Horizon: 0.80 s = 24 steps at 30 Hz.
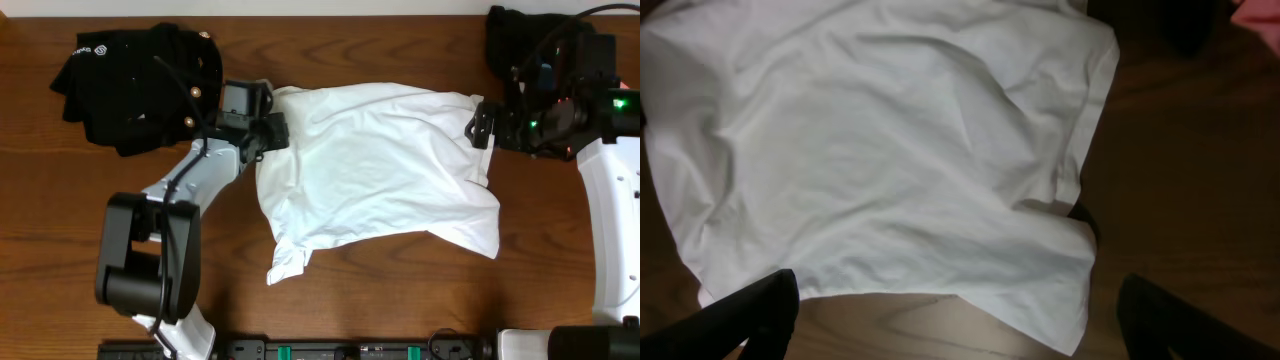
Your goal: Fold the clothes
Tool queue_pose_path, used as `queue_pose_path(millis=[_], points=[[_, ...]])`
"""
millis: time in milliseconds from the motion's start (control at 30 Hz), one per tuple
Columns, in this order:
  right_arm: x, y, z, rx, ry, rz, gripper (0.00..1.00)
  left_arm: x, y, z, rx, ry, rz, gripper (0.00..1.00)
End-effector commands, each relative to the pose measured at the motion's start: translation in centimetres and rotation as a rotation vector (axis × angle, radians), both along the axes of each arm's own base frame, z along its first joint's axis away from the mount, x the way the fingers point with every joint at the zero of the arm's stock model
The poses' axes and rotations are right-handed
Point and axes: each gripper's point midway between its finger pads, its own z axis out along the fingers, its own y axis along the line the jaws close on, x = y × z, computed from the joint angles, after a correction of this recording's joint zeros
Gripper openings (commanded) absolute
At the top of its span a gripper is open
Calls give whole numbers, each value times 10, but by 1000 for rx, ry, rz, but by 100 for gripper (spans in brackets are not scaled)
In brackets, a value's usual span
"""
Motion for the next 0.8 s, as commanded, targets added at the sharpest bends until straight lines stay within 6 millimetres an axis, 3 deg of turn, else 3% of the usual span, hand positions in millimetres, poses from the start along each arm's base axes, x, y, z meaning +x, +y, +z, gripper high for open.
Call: queue_pose_path(millis=[0,233,367,433,467,567,633,767], points=[[-2,5,-7,11,18,5,99,4,-29,39,-32,-88,-58,6],[-1,5,-7,12,16,6,99,-19,-71,24,77,-76,-127,6],[-1,5,-7,12,17,6,99,-26,-82,21,155,-97,-127,6],[-1,5,-7,12,17,6,99,-21,-74,22,201,-118,-90,6],[-1,5,-7,12,17,6,99,-18,-69,24,214,-126,-70,12],[-1,5,-7,11,17,6,99,-5,-48,32,220,-149,-10,46],[-1,5,-7,11,17,6,99,7,-29,41,212,-163,42,58],[-1,5,-7,11,16,6,99,29,10,57,194,-187,133,64]])
